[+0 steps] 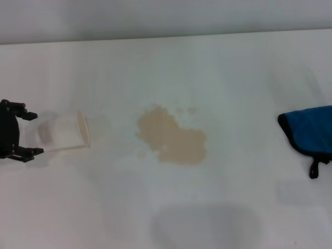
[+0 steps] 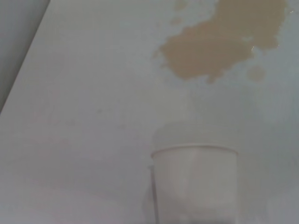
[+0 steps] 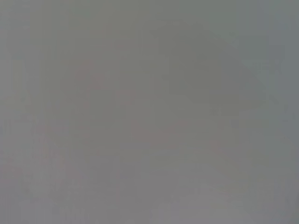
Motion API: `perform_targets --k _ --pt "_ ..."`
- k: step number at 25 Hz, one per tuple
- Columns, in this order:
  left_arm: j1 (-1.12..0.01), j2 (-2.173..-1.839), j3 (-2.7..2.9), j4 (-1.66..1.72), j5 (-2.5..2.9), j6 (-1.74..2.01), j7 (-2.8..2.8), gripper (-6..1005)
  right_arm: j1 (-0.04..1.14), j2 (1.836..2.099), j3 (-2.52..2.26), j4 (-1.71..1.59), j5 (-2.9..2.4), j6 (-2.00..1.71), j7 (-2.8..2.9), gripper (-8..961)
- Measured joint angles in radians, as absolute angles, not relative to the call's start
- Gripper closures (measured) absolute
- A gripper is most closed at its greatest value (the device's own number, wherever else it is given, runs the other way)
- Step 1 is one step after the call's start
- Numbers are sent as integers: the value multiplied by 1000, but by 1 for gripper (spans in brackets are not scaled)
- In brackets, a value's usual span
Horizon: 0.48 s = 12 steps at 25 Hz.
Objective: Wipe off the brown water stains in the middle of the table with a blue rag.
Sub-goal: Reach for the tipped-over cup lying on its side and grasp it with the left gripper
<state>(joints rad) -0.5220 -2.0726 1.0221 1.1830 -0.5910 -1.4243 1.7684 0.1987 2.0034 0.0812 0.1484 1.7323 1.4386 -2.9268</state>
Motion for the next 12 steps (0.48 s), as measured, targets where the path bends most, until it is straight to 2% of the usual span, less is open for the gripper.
perform_targets --k 12 --pt "-523 -2074 1060 1125 -635 -1349 1788 183 189 2003 79 149 1731 1452 -2927 96"
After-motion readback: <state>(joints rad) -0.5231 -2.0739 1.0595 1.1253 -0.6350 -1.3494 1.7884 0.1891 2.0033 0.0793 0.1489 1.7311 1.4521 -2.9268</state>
